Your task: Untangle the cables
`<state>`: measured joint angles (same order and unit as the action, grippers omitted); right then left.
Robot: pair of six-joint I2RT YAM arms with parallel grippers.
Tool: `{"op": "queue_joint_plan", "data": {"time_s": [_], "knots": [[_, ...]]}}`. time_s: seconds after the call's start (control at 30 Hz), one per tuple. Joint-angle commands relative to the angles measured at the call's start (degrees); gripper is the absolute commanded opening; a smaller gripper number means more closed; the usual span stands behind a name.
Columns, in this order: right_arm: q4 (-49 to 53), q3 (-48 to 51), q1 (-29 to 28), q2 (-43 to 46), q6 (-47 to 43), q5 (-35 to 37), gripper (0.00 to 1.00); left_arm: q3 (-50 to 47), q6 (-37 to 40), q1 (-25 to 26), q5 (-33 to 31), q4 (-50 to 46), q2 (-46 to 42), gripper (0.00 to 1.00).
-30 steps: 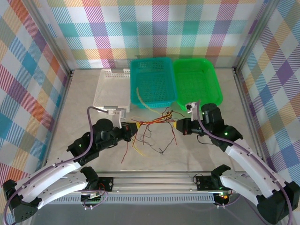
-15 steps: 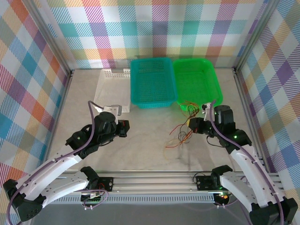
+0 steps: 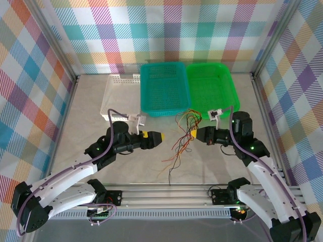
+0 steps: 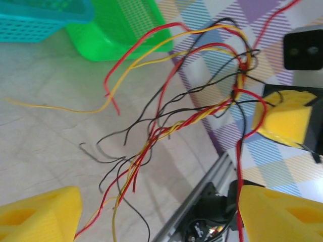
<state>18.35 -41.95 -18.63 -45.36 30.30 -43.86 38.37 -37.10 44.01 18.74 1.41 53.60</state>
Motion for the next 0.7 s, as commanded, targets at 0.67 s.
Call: {"op": "queue_joint_plan", "data": {"time_s": [0.67], "knots": [[-7.43,-2.35,-9.02,-6.63,1.59,0.82,0.00,0.12,0.27,10.82,5.50,14.76,8.60,0.69]]}}
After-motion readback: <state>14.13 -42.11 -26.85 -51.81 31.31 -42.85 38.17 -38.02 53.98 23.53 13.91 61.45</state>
